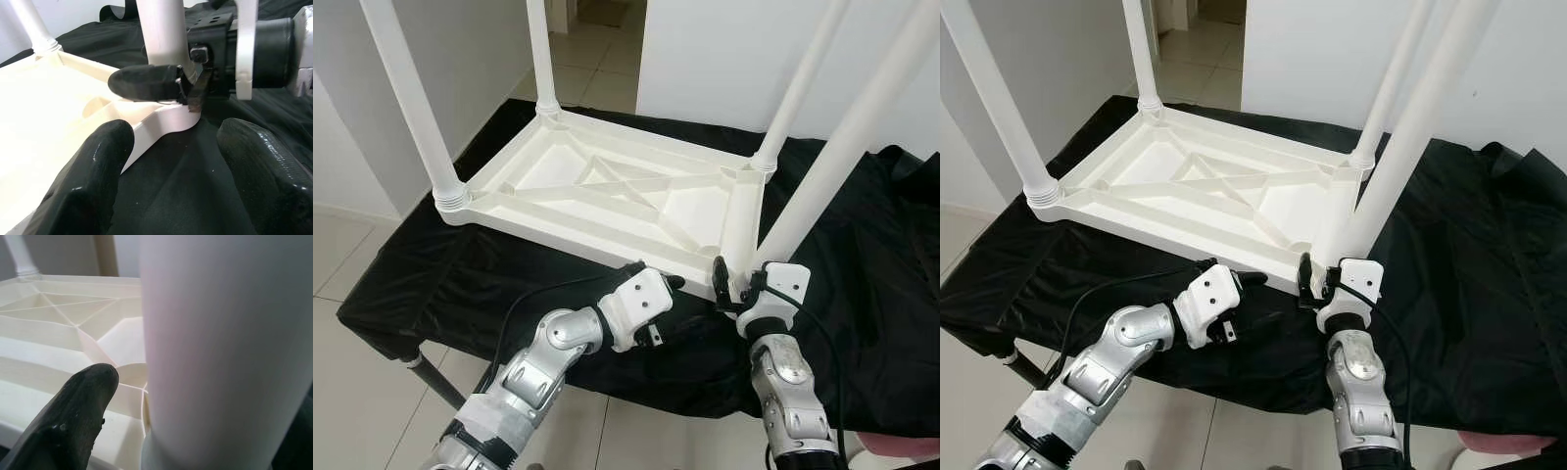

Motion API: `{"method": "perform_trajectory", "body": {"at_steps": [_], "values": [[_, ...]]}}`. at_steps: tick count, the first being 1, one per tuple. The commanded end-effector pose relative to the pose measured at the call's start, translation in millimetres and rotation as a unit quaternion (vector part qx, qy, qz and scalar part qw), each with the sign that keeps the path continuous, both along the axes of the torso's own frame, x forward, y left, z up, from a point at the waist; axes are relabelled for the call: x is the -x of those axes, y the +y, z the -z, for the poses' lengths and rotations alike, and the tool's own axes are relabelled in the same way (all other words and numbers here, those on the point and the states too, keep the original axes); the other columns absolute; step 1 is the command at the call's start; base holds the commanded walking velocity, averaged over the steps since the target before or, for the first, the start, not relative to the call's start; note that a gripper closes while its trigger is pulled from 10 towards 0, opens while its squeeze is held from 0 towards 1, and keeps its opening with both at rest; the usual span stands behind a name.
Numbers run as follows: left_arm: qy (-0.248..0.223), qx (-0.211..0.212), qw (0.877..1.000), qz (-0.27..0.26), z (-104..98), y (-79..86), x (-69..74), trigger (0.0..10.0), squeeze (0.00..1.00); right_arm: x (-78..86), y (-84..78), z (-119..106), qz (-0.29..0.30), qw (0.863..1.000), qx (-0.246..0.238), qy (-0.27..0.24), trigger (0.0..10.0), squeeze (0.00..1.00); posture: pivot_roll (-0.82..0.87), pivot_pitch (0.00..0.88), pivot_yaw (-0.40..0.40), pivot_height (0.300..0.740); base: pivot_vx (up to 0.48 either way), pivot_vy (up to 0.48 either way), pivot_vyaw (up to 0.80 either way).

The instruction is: Building children table

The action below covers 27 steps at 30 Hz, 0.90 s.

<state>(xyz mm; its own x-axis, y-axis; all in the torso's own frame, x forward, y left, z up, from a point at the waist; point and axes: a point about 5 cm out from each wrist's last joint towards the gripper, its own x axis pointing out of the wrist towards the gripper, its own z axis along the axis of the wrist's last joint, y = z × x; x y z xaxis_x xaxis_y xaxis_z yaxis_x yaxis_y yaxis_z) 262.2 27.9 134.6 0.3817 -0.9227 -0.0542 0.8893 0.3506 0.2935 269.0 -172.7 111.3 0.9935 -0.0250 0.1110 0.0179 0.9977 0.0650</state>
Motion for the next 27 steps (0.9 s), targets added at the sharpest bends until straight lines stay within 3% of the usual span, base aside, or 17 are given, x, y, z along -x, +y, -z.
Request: {"method": "perform_trajectory", "body": {"at_steps": [1,9,15,21,27], "values": [[0.006,0.001,1.000,-0.013,1,4.1,-0.9,10.0,0.00,2.8,-3.9,-2,-0.019,1.000,0.007,-0.016,10.0,0.00,-0.06,0.000,-0.039,0.740,0.000,0.000,0.00],[0.003,0.006,1.000,-0.025,-1,6.9,-1.2,10.0,0.00,9.2,-10.9,3,-0.059,0.998,0.022,-0.030,10.0,0.00,-0.05,0.000,-0.034,0.740,0.000,0.000,0.00],[0.017,0.006,1.000,0.000,-2,8.0,-1.5,10.0,0.00,10.7,-21.5,4,-0.110,0.992,0.049,-0.027,10.0,0.00,-0.06,0.000,-0.027,0.740,0.000,0.000,0.00],[0.030,0.010,0.999,0.026,-4,8.2,-0.2,10.0,0.00,3.7,-41.8,-4,-0.172,0.982,0.077,-0.031,10.0,0.00,-0.06,0.000,-0.017,0.740,0.000,0.000,0.00],[0.033,0.013,0.999,0.033,-5,6.7,0.5,10.0,0.00,-6.0,-44.9,-3,-0.212,0.973,0.090,-0.013,10.0,0.00,-0.06,0.000,-0.014,0.740,0.000,0.000,0.00]]}}
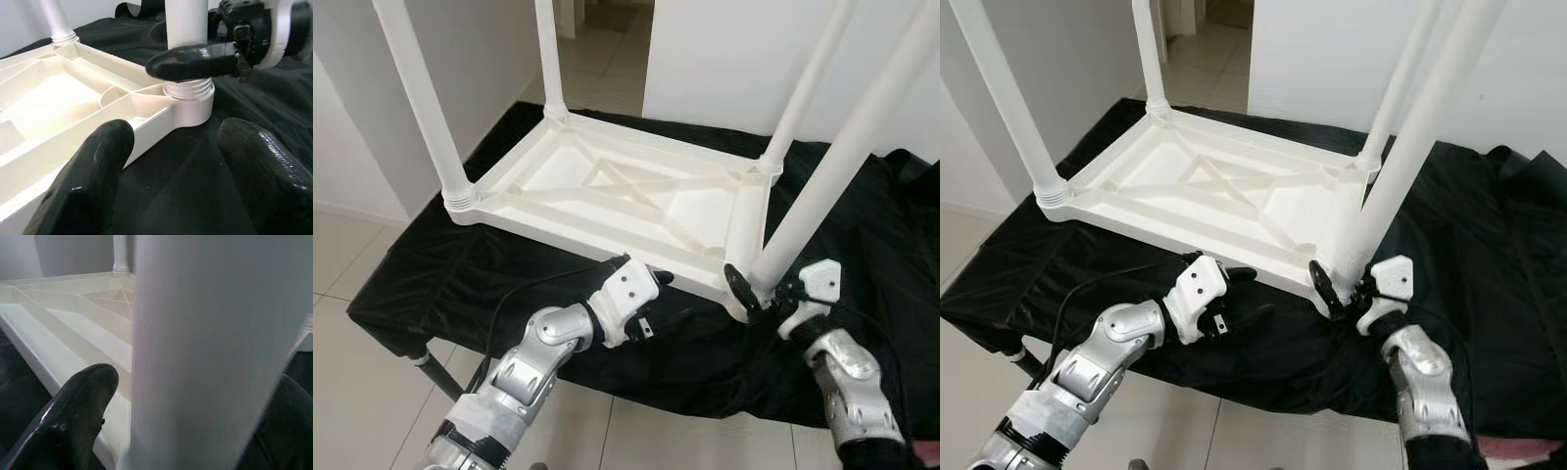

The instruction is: Building children table

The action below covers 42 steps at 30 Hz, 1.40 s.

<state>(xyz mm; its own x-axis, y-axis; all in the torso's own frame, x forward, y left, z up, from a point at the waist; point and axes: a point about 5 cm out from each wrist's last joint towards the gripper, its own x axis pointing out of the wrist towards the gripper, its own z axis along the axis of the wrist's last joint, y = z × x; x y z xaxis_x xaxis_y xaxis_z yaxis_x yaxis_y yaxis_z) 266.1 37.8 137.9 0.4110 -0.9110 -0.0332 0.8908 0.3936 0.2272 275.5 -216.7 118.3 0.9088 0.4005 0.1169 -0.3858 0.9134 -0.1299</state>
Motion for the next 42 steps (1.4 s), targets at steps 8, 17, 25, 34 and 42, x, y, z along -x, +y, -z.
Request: {"method": "perform_trajectory", "body": {"at_steps": [8,17,25,34,42], "values": [[0.003,-0.007,0.999,0.049,-3,-3.5,4.0,10.0,0.00,-8.2,3.7,6,-0.038,0.999,-0.007,0.022,0.0,0.00,-0.05,0.000,-0.022,0.740,0.000,0.000,0.00],[0.003,-0.007,0.999,0.049,-2,-4.5,5.8,10.0,0.00,-8.6,-1.9,11,-0.035,0.999,0.002,0.029,10.0,0.00,-0.05,0.000,-0.025,0.740,0.000,0.000,0.00],[0.006,-0.008,0.999,0.049,-1,-4.4,6.4,10.0,0.00,-4.5,0.4,11,-0.013,0.999,-0.018,0.031,10.0,0.00,-0.06,0.000,-0.024,0.740,0.000,0.000,0.00],[0.008,-0.011,0.999,0.052,1,-4.4,7.4,10.0,0.00,-3.5,2.9,16,0.083,0.995,-0.011,0.050,10.0,0.00,-0.06,0.000,-0.023,0.740,0.000,0.000,0.00],[0.008,-0.011,0.998,0.055,2,-6.6,7.9,10.0,0.00,1.3,16.8,20,0.205,0.975,-0.067,0.057,10.0,0.00,-0.07,0.000,-0.032,0.740,0.000,0.000,0.00]]}}
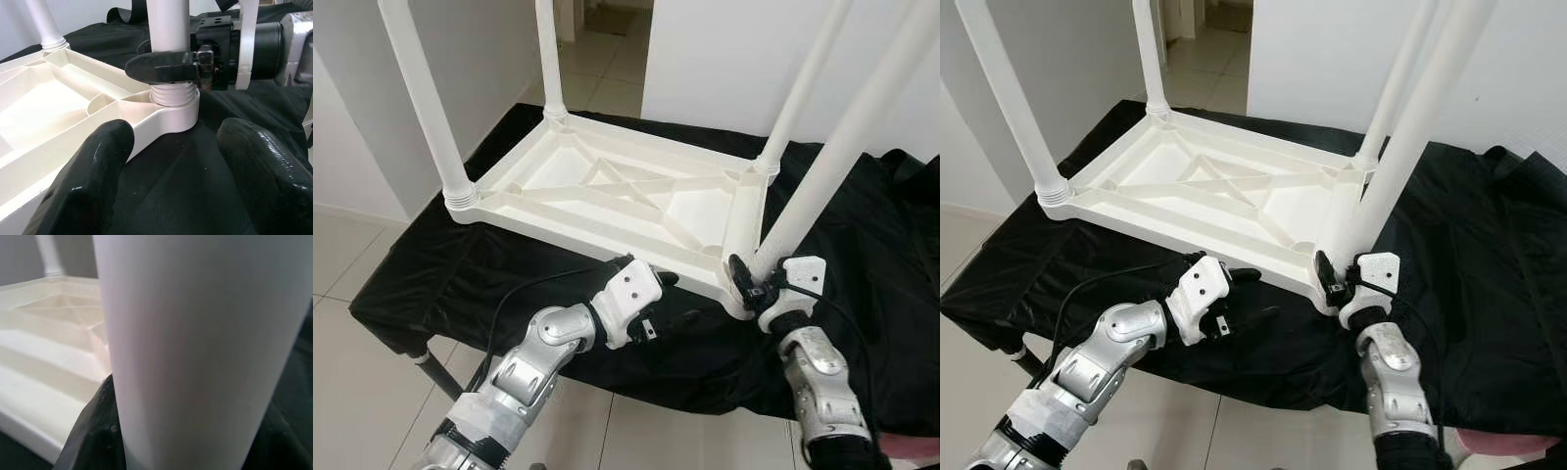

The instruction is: Building children table

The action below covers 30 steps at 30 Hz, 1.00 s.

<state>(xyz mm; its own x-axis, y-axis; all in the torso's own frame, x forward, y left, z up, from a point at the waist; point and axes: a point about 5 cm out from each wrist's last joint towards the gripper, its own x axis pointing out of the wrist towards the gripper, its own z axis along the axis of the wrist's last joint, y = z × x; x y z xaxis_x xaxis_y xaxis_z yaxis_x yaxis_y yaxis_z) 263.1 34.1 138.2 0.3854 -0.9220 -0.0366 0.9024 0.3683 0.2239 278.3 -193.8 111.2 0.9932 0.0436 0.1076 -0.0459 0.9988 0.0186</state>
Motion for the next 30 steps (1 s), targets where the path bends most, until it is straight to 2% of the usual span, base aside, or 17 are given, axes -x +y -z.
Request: {"method": "perform_trajectory", "body": {"at_steps": [1,2,4,7,9,11,12,13,15,20,25,26,27,30], "values": [[0.006,-0.009,0.999,0.041,2,-3.3,5.4,10.0,0.00,6.2,-3.3,14,0.073,0.997,-0.016,0.035,10.0,0.00,-0.07,0.000,-0.032,0.740,0.000,0.000,0.00],[0.006,-0.009,0.999,0.041,2,-3.3,5.4,10.0,0.00,6.2,-3.3,14,0.073,0.997,-0.016,0.035,10.0,0.00,-0.07,0.000,-0.032,0.740,0.000,0.000,0.00],[0.007,-0.009,0.999,0.042,2,-3.7,5.9,10.0,0.00,9.2,-0.2,13,0.133,0.990,-0.033,0.033,10.0,0.00,-0.06,0.000,-0.039,0.740,0.000,0.000,0.00],[0.007,-0.009,0.999,0.042,2,-3.8,5.9,10.0,0.00,10.6,2.5,13,0.161,0.985,-0.047,0.034,10.0,0.00,-0.06,0.000,-0.040,0.740,0.000,0.000,0.00],[0.005,-0.009,0.999,0.042,1,-4.2,5.5,10.0,0.00,12.8,8.6,10,0.218,0.973,-0.072,0.036,10.0,0.00,-0.06,0.000,-0.045,0.740,0.000,0.000,0.00],[0.005,-0.008,0.999,0.041,1,-4.3,5.3,10.0,0.00,13.4,12.1,10,0.236,0.968,-0.080,0.039,10.0,0.00,-0.05,0.000,-0.046,0.740,0.000,0.000,0.00],[0.005,-0.008,0.999,0.041,1,-4.3,5.3,10.0,0.00,13.4,12.1,10,0.236,0.968,-0.080,0.039,10.0,0.00,-0.05,0.000,-0.046,0.740,0.000,0.000,0.00],[0.003,-0.007,0.999,0.039,0,-4.3,4.4,10.0,0.00,11.5,22.2,12,0.228,0.969,-0.087,0.047,10.0,0.00,-0.05,0.000,-0.045,0.740,0.000,0.000,0.00],[0.002,-0.005,0.999,0.035,-1,-4.7,2.4,10.0,0.00,9.1,30.4,10,0.211,0.973,-0.080,0.045,10.0,0.00,-0.05,0.000,-0.046,0.740,0.000,0.000,0.00],[-0.001,-0.006,0.999,0.034,-2,-4.6,0.7,10.0,0.00,9.1,33.7,7,0.200,0.977,-0.069,0.036,10.0,0.00,-0.05,0.000,-0.049,0.740,0.000,0.000,0.00],[-0.002,-0.005,1.000,0.031,-3,-2.7,-0.4,10.0,0.00,8.3,44.4,1,0.159,0.985,-0.061,0.012,10.0,0.00,-0.05,0.000,-0.050,0.740,0.000,0.000,0.00],[-0.002,-0.005,1.000,0.029,-3,-2.2,-0.7,10.0,0.00,8.7,45.3,1,0.156,0.985,-0.069,0.012,10.0,0.90,-0.05,0.000,-0.050,0.740,0.000,0.000,0.00],[-0.002,-0.005,1.000,0.028,-3,-1.7,-0.8,10.0,0.00,9.2,45.4,0,0.148,0.986,-0.079,0.006,10.0,1.00,-0.05,0.000,-0.052,0.740,0.000,0.000,0.00],[-0.003,-0.004,1.000,0.025,-3,-1.5,-0.8,10.0,0.00,9.9,42.1,-2,0.146,0.985,-0.088,0.001,10.0,1.00,-0.05,0.000,-0.052,0.740,0.000,0.000,0.00]]}}
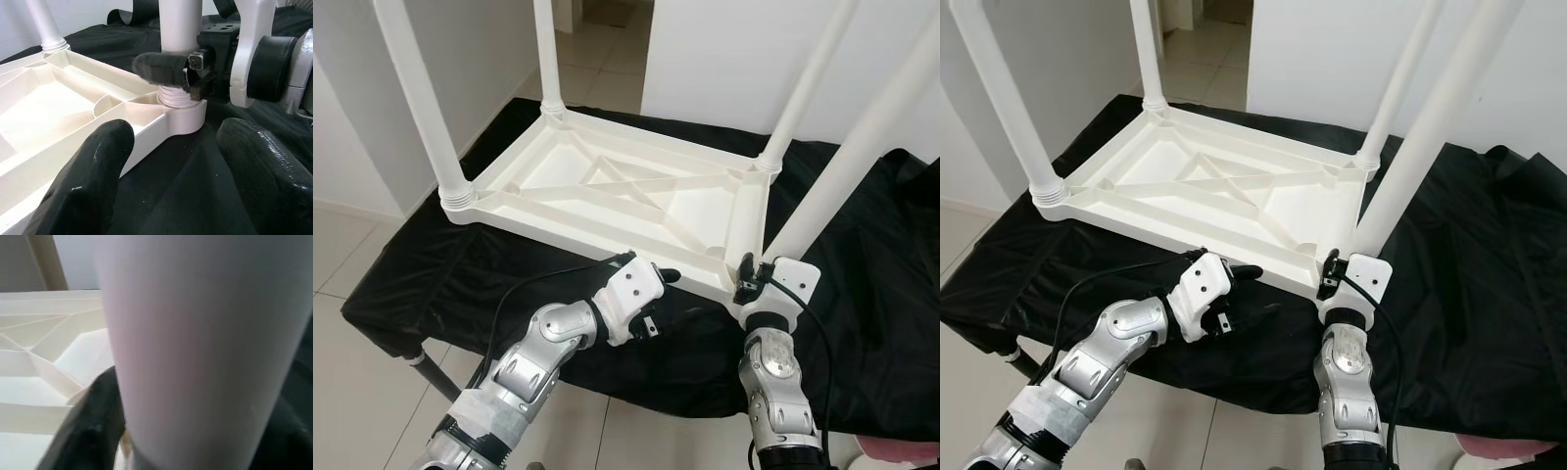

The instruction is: Building children table

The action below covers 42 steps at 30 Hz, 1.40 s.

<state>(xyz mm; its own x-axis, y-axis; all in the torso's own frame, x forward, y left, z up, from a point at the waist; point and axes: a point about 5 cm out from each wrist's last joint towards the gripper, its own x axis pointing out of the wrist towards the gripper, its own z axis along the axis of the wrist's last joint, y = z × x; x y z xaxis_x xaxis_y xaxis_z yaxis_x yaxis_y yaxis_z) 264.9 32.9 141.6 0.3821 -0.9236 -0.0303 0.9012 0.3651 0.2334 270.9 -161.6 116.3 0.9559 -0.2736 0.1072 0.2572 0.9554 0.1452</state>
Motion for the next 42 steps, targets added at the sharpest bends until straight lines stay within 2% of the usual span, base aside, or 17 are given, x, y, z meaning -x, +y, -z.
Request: {"method": "perform_trajectory", "body": {"at_steps": [1,8,17,18,23,24,28,30,33,36,39,42], "values": [[0.002,-0.005,1.000,0.023,0,-0.2,1.0,10.0,0.00,2.5,8.7,4,-0.005,1.000,-0.025,0.007,10.0,1.00,-0.05,0.000,-0.052,0.740,0.000,0.000,0.00],[0.012,-0.003,1.000,0.025,1,-0.3,1.5,10.0,0.00,4.5,5.7,-3,-0.042,0.999,-0.010,-0.023,10.0,1.00,-0.05,0.000,-0.052,0.740,0.000,0.000,0.00],[0.009,0.000,1.000,0.022,0,-0.8,1.4,10.0,0.00,13.8,-6.7,5,-0.069,0.997,0.008,-0.021,10.0,1.00,-0.05,0.000,-0.046,0.740,0.000,0.000,0.00],[0.009,-0.001,1.000,0.022,0,-0.8,1.2,10.0,0.00,15.0,-10.1,6,-0.078,0.997,0.018,-0.021,10.0,0.00,-0.06,0.000,-0.045,0.740,0.000,0.000,0.00],[0.010,-0.001,1.000,0.022,-1,-1.1,0.8,10.0,0.00,15.5,-19.4,8,-0.110,0.993,0.038,-0.022,10.0,0.00,-0.06,0.000,-0.040,0.740,0.000,0.000,0.00],[0.012,0.000,1.000,0.024,-1,-1.0,1.2,10.0,0.00,14.4,-27.8,8,-0.131,0.990,0.040,-0.022,10.0,0.00,-0.06,0.000,-0.040,0.740,0.000,0.000,0.00],[0.011,-0.002,1.000,0.025,0,-1.3,1.1,10.0,0.00,12.7,-31.6,8,-0.145,0.988,0.041,-0.020,10.0,0.00,-0.06,0.000,-0.039,0.740,0.000,0.000,0.00],[0.007,0.000,1.000,0.020,2,-2.9,0.2,10.0,0.00,7.5,-35.8,6,-0.184,0.980,0.068,-0.029,10.0,0.00,-0.06,0.000,-0.041,0.740,0.000,0.000,0.00],[0.004,0.001,1.000,0.015,3,-3.5,-0.7,10.0,0.00,6.7,-36.4,8,-0.190,0.978,0.082,-0.030,10.0,0.00,-0.06,0.000,-0.045,0.740,0.000,0.000,0.00],[0.001,0.004,1.000,0.005,4,-3.0,-2.3,10.0,0.00,8.8,-36.7,11,-0.189,0.979,0.075,-0.030,10.0,0.00,-0.05,0.000,-0.048,0.740,0.000,0.000,0.00],[0.000,0.010,1.000,-0.017,1,4.2,-9.7,10.0,0.00,9.5,-36.8,14,-0.179,0.980,0.084,-0.031,10.0,0.00,-0.06,0.000,-0.023,0.740,0.000,0.000,0.00],[0.002,0.011,1.000,-0.014,-1,5.5,-10.4,10.0,0.00,10.0,-36.3,13,-0.189,0.977,0.090,-0.035,10.0,0.00,-0.06,0.000,-0.022,0.740,0.000,0.000,0.00]]}}
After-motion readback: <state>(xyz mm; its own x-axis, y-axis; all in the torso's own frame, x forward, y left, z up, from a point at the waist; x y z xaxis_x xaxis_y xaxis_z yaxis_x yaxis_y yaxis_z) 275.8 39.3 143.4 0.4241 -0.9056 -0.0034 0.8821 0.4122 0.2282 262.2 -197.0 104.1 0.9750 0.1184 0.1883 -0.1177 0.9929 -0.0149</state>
